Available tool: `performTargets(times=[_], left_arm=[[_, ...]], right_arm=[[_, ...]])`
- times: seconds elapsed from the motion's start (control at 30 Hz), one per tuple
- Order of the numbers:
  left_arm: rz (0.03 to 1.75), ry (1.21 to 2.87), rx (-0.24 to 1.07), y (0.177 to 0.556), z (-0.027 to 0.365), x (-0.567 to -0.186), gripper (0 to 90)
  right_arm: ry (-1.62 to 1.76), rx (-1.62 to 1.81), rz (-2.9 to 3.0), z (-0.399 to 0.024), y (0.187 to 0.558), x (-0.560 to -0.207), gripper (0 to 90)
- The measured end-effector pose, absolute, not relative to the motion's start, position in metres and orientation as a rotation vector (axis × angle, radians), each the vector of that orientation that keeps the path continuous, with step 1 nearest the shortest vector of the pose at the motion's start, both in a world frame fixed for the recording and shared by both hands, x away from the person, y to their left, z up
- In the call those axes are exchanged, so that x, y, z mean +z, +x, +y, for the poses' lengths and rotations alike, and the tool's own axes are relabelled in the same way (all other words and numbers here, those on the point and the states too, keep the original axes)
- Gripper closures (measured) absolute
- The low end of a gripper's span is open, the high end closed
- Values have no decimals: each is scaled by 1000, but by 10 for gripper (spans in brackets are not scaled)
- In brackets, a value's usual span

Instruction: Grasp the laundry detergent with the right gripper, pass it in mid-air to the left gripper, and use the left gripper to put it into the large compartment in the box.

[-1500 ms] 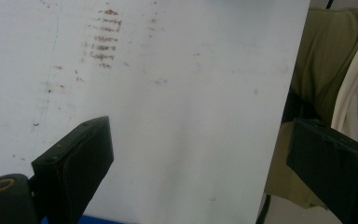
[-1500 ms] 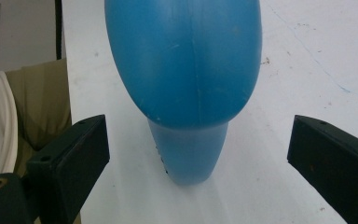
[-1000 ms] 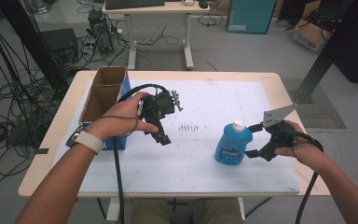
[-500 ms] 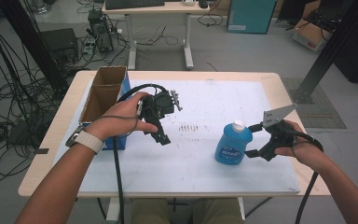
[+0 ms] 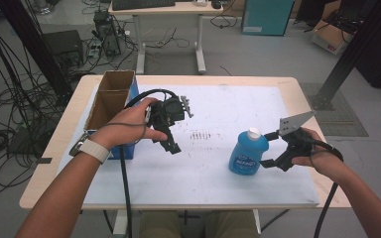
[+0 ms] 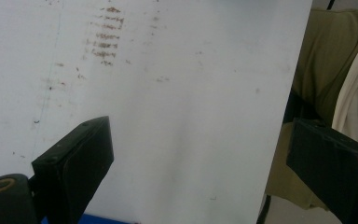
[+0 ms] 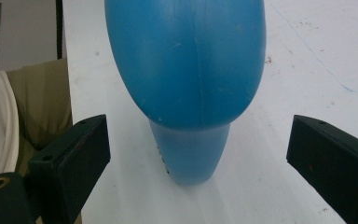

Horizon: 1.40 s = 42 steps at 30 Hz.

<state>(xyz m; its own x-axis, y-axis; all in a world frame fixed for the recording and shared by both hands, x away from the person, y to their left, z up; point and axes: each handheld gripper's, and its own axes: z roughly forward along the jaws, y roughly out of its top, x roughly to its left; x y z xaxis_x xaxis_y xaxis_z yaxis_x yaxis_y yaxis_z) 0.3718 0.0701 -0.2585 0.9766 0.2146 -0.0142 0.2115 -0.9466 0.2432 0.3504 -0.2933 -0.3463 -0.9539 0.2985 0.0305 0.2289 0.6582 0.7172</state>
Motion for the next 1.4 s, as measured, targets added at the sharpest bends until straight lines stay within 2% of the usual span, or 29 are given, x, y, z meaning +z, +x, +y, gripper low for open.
performTargets(times=[1.4], left_arm=[[320, 2867, 32, 371, 72, -260, 77]], right_arm=[[456, 1193, 2777, -294, 349, -348, 59]])
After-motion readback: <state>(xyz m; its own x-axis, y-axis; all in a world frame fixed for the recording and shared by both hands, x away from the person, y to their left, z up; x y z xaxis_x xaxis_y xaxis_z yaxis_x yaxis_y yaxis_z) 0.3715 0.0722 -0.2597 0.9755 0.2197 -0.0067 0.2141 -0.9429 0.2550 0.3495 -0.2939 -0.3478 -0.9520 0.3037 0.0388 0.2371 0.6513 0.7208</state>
